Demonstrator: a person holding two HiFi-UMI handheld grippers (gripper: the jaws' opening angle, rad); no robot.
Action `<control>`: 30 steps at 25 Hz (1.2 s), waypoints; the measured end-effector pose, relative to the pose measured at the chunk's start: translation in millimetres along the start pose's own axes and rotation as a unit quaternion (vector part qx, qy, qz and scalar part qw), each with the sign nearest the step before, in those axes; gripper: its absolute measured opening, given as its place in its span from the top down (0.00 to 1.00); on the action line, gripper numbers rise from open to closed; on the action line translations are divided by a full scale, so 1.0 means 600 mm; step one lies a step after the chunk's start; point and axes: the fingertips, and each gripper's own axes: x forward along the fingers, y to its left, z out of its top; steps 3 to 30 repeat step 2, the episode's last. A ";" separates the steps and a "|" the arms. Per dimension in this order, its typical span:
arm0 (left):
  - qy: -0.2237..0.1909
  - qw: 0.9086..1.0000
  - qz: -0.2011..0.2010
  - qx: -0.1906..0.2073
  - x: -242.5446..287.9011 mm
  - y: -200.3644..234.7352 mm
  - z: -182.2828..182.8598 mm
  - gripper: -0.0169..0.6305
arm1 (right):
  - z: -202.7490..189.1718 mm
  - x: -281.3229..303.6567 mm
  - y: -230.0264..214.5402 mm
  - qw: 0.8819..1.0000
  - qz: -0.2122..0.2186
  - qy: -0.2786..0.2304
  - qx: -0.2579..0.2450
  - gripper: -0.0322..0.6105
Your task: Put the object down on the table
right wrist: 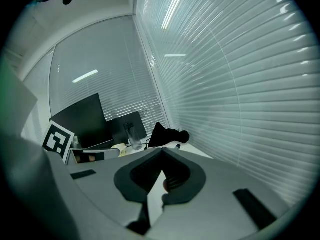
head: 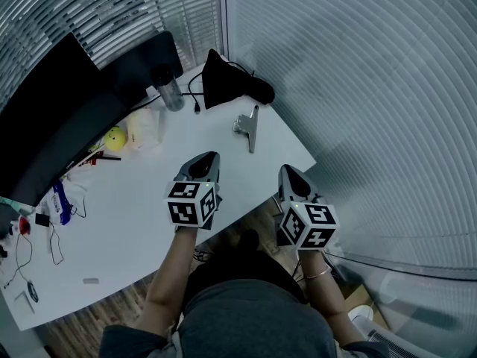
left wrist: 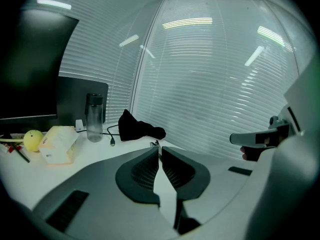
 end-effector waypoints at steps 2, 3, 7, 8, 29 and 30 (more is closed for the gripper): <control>0.001 1.000 0.000 0.000 0.003 0.000 0.000 0.92 | 0.001 0.002 -0.002 1.000 0.000 0.000 0.000 0.95; 0.001 1.000 0.000 0.000 0.003 0.000 0.000 0.92 | 0.001 0.002 -0.002 1.000 0.000 0.000 0.000 0.95; 0.001 1.000 0.000 0.000 0.003 0.000 0.000 0.92 | 0.001 0.002 -0.002 1.000 0.000 0.000 0.000 0.95; 0.001 1.000 0.000 0.000 0.003 0.000 0.000 0.92 | 0.001 0.002 -0.002 1.000 0.000 0.000 0.000 0.95; 0.001 1.000 0.000 0.000 0.003 0.000 0.000 0.92 | 0.001 0.002 -0.002 1.000 0.000 0.000 0.000 0.95; 0.001 1.000 0.000 0.000 0.003 0.000 0.000 0.92 | 0.001 0.002 -0.002 1.000 0.000 0.000 0.000 0.95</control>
